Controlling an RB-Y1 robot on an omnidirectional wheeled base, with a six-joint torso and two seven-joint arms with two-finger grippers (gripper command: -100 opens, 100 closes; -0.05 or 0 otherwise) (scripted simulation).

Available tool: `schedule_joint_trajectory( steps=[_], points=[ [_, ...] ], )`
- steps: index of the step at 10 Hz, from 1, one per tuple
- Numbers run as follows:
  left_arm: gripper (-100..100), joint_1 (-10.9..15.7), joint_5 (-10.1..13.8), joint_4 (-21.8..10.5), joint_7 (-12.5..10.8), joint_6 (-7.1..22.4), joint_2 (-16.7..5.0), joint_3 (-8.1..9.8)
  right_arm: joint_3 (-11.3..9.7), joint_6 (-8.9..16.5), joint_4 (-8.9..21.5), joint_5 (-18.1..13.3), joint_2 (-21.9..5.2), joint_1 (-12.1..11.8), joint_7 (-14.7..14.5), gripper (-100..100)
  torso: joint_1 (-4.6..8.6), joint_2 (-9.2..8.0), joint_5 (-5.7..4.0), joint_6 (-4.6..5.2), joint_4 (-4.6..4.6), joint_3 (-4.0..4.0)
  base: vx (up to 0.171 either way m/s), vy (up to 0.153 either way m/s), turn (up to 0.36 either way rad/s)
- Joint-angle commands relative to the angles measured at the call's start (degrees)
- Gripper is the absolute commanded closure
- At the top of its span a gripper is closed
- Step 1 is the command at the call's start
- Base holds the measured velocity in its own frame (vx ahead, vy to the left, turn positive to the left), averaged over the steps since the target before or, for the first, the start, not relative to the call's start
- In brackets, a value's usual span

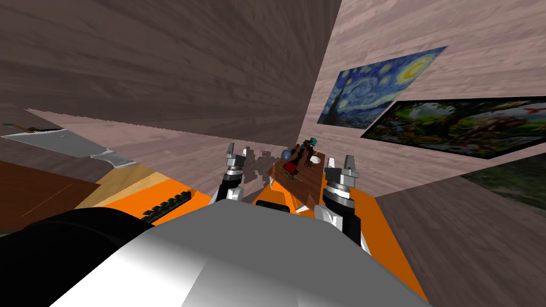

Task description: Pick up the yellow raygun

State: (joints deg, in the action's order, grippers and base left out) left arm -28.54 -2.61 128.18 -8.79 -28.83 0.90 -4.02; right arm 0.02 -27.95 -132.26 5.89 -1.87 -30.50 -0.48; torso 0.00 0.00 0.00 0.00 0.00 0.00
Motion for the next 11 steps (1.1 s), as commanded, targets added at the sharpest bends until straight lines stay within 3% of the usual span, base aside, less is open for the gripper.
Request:
schedule_joint_trajectory(
  steps=[1,7,8,11],
  points=[
    [0,0.00,0.00,0.00,0.00,0.00,0.00,0.00,-0.30,1.96,2.31,-1.62,-1.47,0.69,-1.59,-100,0.00,0.00,0.00,0.00,0.00,0.00,-0.018,-0.004,0.137],
    [0,0.01,0.00,0.00,0.00,0.00,0.00,0.00,-1.25,10.05,11.50,-8.34,-5.79,4.18,-7.91,-100,0.04,-0.12,-0.01,-0.01,-0.02,0.06,-0.034,-0.007,0.130],
    [0,0.01,0.00,0.00,0.00,0.00,0.00,0.00,-1.25,10.05,11.50,-8.34,-5.79,4.18,-7.91,-100,0.05,-0.12,-0.01,-0.01,-0.03,0.07,-0.022,-0.010,0.031],
    [0,0.01,0.00,0.00,0.00,0.00,0.00,0.00,-1.74,15.32,17.20,-13.16,-8.57,6.94,-12.29,-100,0.04,-0.08,-0.01,-0.01,-0.02,0.05,-0.031,-0.002,0.149]
  ],
)
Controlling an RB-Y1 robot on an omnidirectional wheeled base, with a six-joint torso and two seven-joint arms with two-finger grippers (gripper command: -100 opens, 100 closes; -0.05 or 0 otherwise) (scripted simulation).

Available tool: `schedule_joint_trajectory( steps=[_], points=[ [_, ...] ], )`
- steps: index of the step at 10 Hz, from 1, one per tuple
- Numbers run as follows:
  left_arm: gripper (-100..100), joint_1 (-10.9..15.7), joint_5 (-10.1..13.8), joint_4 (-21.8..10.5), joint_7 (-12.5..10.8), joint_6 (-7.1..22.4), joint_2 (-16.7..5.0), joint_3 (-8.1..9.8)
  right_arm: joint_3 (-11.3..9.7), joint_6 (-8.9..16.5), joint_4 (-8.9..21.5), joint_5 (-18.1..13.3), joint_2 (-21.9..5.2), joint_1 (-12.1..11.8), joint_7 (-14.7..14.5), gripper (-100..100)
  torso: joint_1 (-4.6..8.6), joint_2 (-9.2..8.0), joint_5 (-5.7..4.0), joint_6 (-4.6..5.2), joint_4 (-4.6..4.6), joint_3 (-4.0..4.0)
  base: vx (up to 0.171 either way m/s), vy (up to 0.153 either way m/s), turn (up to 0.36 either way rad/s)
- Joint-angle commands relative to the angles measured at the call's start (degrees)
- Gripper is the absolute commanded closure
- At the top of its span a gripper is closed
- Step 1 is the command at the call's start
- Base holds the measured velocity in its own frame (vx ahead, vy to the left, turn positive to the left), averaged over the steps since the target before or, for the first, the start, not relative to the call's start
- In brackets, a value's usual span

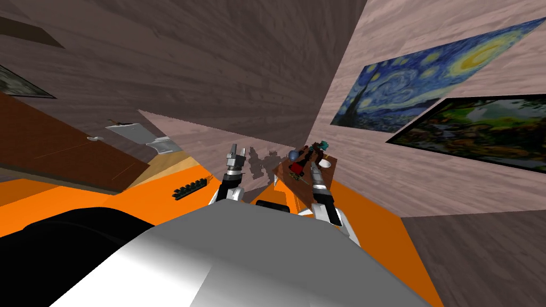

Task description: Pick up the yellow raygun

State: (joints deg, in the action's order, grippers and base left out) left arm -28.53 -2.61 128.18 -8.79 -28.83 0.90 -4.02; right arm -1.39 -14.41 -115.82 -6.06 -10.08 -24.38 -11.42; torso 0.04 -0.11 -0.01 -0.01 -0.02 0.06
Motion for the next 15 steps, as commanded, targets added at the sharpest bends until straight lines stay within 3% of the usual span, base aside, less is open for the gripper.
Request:
schedule_joint_trajectory(
  steps=[1,4,5,9,12,13,14,15],
  points=[
    [0,0.00,0.00,0.00,0.00,0.00,0.00,0.00,-0.32,2.23,1.69,-1.27,-0.36,0.82,-1.35,-100,0.00,0.00,0.00,0.00,0.00,0.00,-0.030,-0.005,0.076],
    [0,-0.01,0.00,0.00,0.00,0.00,0.00,0.00,-0.61,6.42,6.67,-4.95,-2.29,2.86,-4.56,-100,0.00,0.05,0.01,0.03,0.00,-0.02,-0.024,0.000,0.110],
    [0,0.00,0.00,0.00,0.00,0.00,0.00,0.00,-0.61,6.42,6.75,-4.95,-2.29,2.86,-4.56,-100,-0.03,0.03,0.01,0.02,0.01,-0.02,-0.023,-0.001,0.075],
    [0,-0.01,0.00,0.00,0.00,0.00,0.00,0.01,-0.87,12.95,14.23,-10.99,-5.02,6.04,-9.66,-100,0.01,0.02,0.00,0.05,0.00,-0.01,-0.030,-0.001,0.144],
    [0,0.00,0.00,0.00,0.00,0.00,0.00,0.00,-0.89,15.18,17.93,-13.11,-5.86,7.09,-11.39,-100,0.01,0.06,0.00,0.01,0.01,-0.03,-0.017,-0.002,0.128],
    [0,-0.01,0.00,0.00,0.00,0.00,0.00,0.01,-0.87,17.36,19.84,-15.25,-6.64,8.14,-13.12,-100,0.02,0.08,0.00,0.05,0.01,-0.04,-0.016,-0.004,0.156],
    [0,-0.01,0.00,0.00,0.00,0.00,0.00,0.00,-0.87,17.36,20.88,-15.25,-6.64,8.14,-13.12,-100,0.02,0.08,0.00,0.02,0.01,-0.04,-0.012,-0.007,0.090],
    [0,-0.01,0.00,0.00,0.00,0.00,0.00,0.01,-0.81,19.51,22.45,-17.42,-7.37,9.18,-14.83,-100,0.03,0.09,0.00,0.05,0.01,-0.05,-0.010,-0.005,0.175]
  ],
)
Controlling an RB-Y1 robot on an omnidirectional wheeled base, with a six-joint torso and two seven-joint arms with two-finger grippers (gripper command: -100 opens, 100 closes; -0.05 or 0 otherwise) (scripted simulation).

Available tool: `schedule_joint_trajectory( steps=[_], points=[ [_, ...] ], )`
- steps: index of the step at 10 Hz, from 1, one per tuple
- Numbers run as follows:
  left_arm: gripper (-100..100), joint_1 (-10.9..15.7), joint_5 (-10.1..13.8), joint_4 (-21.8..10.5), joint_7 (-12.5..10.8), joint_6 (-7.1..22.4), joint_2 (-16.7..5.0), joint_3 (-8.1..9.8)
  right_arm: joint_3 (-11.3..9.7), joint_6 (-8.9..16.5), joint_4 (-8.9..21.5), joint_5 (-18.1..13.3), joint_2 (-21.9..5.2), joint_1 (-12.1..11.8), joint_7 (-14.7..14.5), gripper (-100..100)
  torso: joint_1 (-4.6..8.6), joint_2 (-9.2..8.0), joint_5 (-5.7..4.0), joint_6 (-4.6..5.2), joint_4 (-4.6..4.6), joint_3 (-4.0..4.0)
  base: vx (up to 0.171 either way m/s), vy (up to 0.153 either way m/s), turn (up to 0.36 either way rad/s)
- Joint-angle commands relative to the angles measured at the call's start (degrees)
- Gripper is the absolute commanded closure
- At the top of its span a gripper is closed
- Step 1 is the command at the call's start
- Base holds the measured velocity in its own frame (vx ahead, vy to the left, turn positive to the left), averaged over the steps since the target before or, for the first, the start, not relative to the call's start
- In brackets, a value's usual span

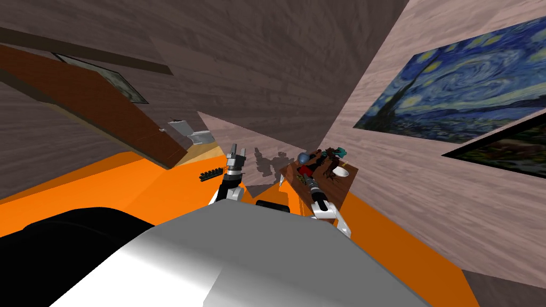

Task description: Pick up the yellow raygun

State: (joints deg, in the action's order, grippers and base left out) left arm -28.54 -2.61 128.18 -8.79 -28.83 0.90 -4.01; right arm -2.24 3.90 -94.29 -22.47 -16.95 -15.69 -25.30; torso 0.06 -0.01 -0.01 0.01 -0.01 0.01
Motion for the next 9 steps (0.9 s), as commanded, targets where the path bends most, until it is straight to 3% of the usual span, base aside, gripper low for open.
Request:
schedule_joint_trajectory(
  steps=[1,4,5,6,9],
  points=[
    [0,0.00,0.00,0.00,0.00,0.00,0.00,0.00,0.04,1.20,2.37,-1.01,-0.50,0.50,-0.94,-100,0.00,0.00,0.00,0.00,0.00,0.00,-0.008,-0.010,0.084],
    [0,-0.01,0.00,0.00,0.00,0.00,0.00,0.01,0.28,5.36,7.39,-5.36,-1.75,2.56,-4.26,-100,0.02,0.00,0.00,0.04,0.00,0.00,-0.007,-0.009,0.152],
    [0,0.00,0.00,0.00,0.00,0.00,0.00,0.00,0.28,5.36,8.45,-5.36,-1.75,2.56,-4.26,-100,0.02,0.02,0.00,0.00,0.00,-0.01,-0.003,-0.012,0.093],
    [0,-0.01,0.00,0.00,0.00,0.00,0.00,0.01,0.46,7.34,10.47,-7.51,-2.24,3.57,-5.85,-100,0.02,0.01,0.00,0.05,0.01,-0.01,-0.003,-0.008,0.198],
    [0,0.00,0.00,0.00,0.00,0.00,0.00,0.00,0.67,9.24,14.14,-9.63,-2.62,4.56,-7.38,-100,0.01,0.04,0.00,0.00,0.00,-0.02,-0.001,-0.010,0.120]
  ],
)
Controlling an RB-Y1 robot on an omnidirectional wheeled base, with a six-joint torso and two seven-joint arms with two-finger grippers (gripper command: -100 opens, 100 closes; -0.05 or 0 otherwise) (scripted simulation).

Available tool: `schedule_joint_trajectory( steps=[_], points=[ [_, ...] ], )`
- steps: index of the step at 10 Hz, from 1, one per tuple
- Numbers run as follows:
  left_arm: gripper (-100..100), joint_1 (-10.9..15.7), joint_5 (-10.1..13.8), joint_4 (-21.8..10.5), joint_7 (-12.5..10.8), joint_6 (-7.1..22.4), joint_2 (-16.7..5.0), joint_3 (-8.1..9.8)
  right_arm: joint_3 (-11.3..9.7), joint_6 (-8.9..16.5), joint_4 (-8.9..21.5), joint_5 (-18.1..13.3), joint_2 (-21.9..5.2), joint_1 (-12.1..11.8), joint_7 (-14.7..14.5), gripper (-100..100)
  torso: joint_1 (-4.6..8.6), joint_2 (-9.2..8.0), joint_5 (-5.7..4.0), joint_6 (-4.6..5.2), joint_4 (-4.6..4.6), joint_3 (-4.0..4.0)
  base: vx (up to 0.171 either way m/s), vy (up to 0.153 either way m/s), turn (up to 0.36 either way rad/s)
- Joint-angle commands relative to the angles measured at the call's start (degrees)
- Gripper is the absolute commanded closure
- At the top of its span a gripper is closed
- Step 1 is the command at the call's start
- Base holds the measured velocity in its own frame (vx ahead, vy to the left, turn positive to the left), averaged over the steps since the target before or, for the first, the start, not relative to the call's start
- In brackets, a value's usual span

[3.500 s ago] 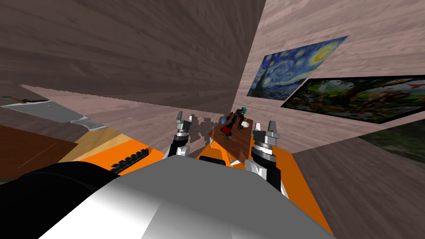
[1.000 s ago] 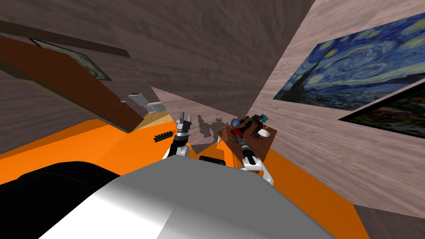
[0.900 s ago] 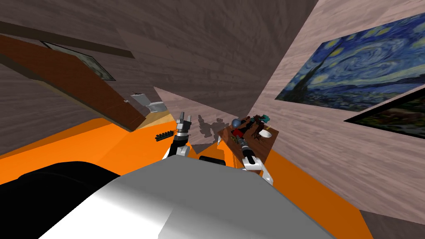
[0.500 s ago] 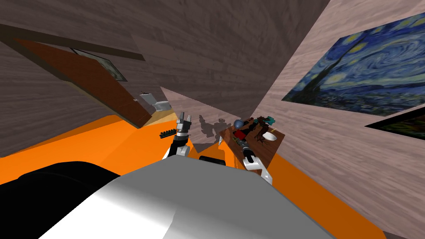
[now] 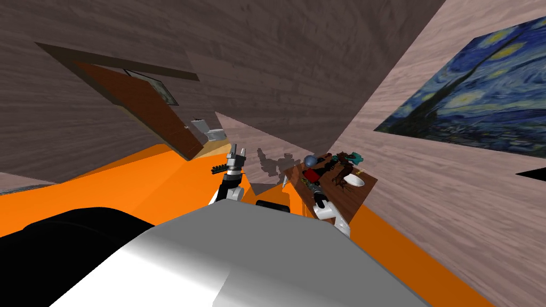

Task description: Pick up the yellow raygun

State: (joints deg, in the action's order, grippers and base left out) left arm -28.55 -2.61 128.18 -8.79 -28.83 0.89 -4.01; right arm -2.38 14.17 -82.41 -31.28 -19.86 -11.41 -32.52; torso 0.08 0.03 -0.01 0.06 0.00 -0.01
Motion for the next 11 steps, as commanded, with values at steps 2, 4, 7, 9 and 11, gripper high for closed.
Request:
schedule_joint_trajectory(
  steps=[2,4,7,9,11],
  points=[
    [0,0.00,0.00,0.00,0.00,0.00,0.00,0.00,1.05,0.79,4.36,-2.91,0.02,1.25,-1.62,-100,-0.01,0.00,0.00,0.01,0.00,0.00,0.001,-0.005,0.076],
    [0,0.00,0.00,0.00,0.00,0.00,0.00,0.00,1.32,2.51,8.28,-4.94,-0.16,2.19,-3.02,-100,0.00,0.02,0.00,0.00,0.00,-0.01,0.005,-0.012,0.133],
    [0,0.00,0.00,0.00,0.00,0.00,0.00,0.00,1.94,5.67,12.68,-8.82,-0.29,3.95,-5.61,-100,0.05,0.04,-0.01,0.02,0.01,-0.02,0.011,-0.021,0.176],
    [0,0.00,0.00,0.00,0.00,0.00,0.00,0.00,2.26,7.10,15.90,-10.64,-0.28,4.75,-6.80,-100,0.01,0.03,0.00,0.01,0.01,-0.02,0.010,-0.014,0.125],
    [0,0.00,0.00,0.00,0.00,0.00,0.00,0.00,2.59,8.43,18.66,-12.38,-0.25,5.51,-7.91,-100,0.01,0.05,0.00,0.01,0.01,-0.03,0.014,-0.017,0.108]
  ],
)
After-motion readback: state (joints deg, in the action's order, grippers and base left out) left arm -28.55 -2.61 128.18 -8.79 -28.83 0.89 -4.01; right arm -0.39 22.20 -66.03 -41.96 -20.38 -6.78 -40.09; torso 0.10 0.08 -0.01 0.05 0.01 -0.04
